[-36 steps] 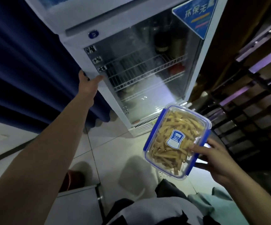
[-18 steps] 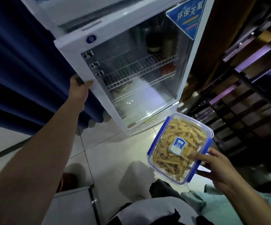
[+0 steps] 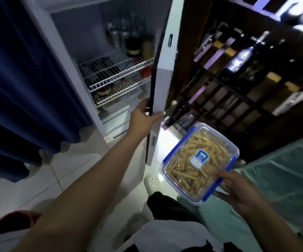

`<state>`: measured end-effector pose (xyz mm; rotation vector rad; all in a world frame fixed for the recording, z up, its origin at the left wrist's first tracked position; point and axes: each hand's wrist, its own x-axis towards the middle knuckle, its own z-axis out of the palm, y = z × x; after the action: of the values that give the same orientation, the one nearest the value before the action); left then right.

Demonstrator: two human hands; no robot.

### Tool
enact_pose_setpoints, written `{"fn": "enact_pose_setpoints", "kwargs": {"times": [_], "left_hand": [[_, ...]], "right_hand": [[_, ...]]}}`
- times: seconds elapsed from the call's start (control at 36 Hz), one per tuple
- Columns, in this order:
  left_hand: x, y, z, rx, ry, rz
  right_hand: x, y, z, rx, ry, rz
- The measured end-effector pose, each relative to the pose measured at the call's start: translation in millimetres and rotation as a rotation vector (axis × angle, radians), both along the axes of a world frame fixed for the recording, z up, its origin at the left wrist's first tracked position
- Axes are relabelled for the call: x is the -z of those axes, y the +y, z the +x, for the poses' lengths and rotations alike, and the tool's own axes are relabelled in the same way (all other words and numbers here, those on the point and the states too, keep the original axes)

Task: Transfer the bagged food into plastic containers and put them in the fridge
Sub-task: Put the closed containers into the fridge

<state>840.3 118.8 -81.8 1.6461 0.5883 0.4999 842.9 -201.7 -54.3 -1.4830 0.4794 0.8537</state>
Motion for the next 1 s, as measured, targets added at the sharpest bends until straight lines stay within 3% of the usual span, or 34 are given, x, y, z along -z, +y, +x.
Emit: {"fn": "enact_pose_setpoints", "kwargs": {"times": [0.25,0.44,0.67,0.75,0.89,1.0], "left_hand": [[-9,-79,80,0.313,0.047,0.101],[-9,-142,140,0.314,0.113,0.103],[-16,-184,165,0.245,0.134,0.096],[-10,-191,138,0.178,0.126,-0.019],[9,-183,53,0.514,0.419,-0.316],[17,-164,-9,0.553,0.456,-0.486]], "right_hand": [[1,-98,-59,0.252,-0.012,-0.044],[6,-140,-56,0.400,-0.021,-0.001],[14,-162,-17,0.351,-0.019,0.008],[19,-163,8,0.268,-0.026,-0.007],[30,-148,49,0.133,-0.018,-0.008],[33,-110,79,-0.038,0.011,0.003]]}}
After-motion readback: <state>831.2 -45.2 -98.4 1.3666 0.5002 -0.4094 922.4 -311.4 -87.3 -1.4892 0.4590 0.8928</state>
